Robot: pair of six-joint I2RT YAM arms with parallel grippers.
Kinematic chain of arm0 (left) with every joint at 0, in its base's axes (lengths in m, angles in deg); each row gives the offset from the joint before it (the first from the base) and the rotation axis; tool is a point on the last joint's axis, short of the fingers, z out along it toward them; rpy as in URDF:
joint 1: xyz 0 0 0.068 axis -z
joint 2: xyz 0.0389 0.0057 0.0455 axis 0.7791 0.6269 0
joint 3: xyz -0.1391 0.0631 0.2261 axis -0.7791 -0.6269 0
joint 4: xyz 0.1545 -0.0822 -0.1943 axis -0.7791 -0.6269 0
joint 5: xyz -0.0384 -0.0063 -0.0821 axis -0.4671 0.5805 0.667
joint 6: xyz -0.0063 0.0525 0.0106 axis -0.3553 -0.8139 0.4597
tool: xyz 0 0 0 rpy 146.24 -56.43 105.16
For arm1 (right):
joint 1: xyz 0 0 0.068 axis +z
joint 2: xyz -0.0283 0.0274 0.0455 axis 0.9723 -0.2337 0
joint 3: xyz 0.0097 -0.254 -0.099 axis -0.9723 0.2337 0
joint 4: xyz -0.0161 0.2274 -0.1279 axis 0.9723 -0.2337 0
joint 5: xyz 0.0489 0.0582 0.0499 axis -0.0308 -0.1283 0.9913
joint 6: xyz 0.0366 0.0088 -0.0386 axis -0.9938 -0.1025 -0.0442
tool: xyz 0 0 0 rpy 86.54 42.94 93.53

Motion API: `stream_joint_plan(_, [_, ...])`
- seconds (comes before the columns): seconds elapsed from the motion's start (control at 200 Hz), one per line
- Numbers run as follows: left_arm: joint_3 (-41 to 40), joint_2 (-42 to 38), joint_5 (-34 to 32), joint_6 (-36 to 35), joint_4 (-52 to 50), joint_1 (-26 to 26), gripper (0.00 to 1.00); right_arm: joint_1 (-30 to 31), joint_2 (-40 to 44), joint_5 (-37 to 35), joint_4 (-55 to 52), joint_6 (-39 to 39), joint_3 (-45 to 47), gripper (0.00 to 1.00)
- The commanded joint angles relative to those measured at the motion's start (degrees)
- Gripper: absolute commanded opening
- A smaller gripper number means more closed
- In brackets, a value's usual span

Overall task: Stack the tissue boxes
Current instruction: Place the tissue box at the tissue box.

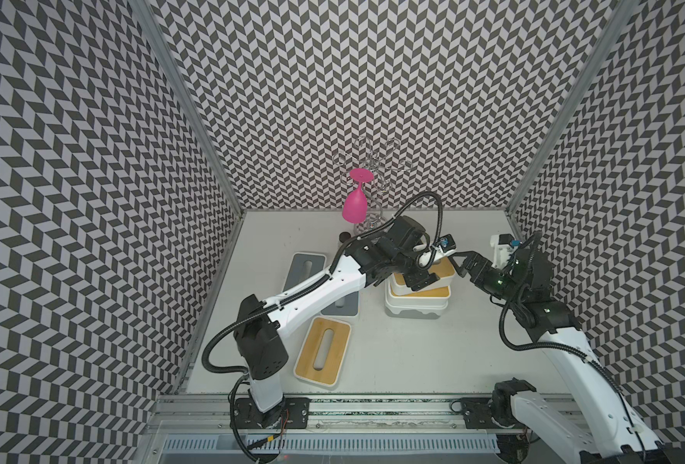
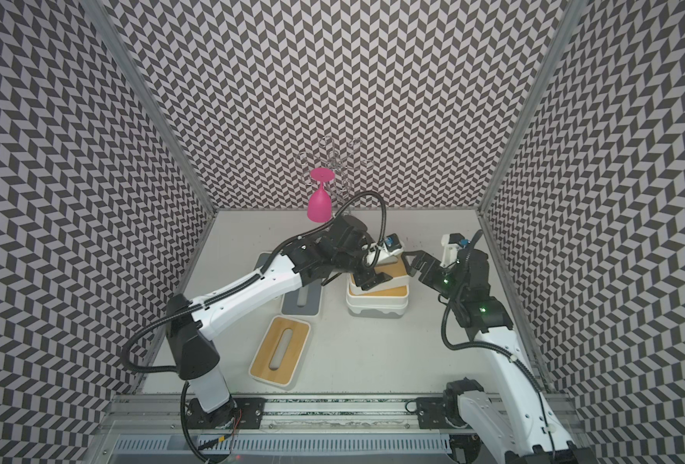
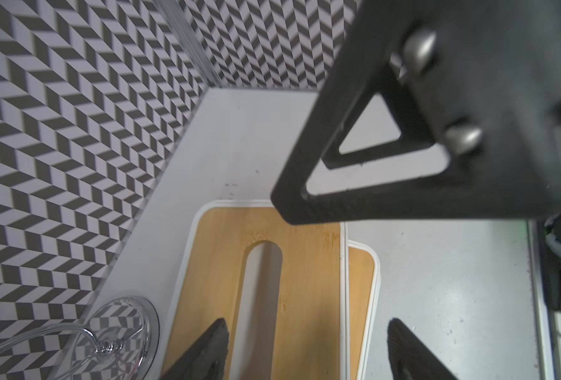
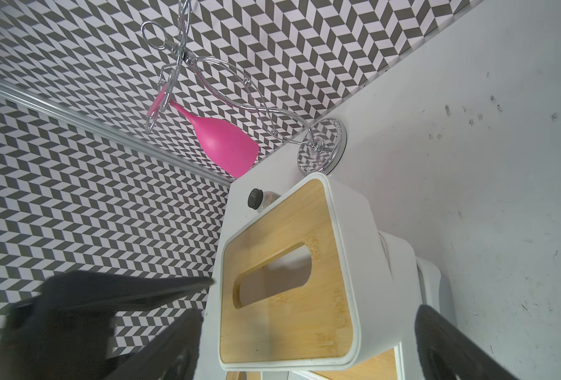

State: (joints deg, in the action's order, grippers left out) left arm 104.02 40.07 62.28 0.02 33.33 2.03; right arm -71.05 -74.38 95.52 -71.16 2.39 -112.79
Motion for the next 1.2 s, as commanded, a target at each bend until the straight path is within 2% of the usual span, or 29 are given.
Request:
stream_joint_plan(0.0, [-4.3, -8.3, -0.3, 6.7, 9.8, 0.0, 0.8, -0.3, -0.9, 2.8, 4.0, 1.5, -0.2, 0.99])
stream_joint_plan(0.155, [-12.2, -16.6, -4.4, 20.8, 16.9, -2.0, 0.82, -0.2, -2.2, 5.1, 5.9, 1.5, -0.1, 0.99])
stream_joint_plan(0.28, [-21.1, -23.6, -6.5, 34.9, 22.2, -6.4, 0.87, -0.2, -3.8, 7.2, 6.5, 2.3, -1.0, 0.99])
stream_joint_plan(0.401, [-27.4, -27.8, -10.0, 46.0, 22.9, -9.7, 0.9, -0.1, -4.9, 9.2, 7.6, 2.6, -1.2, 0.99])
stream_joint_plan(0.536, [-35.3, -29.8, -6.9, 53.8, 29.0, -12.1, 0.94, -0.1, -5.8, 9.3, 6.7, 3.7, -2.3, 0.99])
stream_joint_plan(0.921, [-41.0, -23.0, -0.9, 61.5, 39.2, -12.6, 0.95, 0.1, -6.9, 11.9, 6.8, 4.8, -2.3, 0.99])
stream_joint_plan(1.197, [-41.1, -20.0, -1.0, 62.3, 40.3, -9.1, 0.95, 0.6, -6.1, 12.9, 5.7, 4.6, -1.0, 0.99])
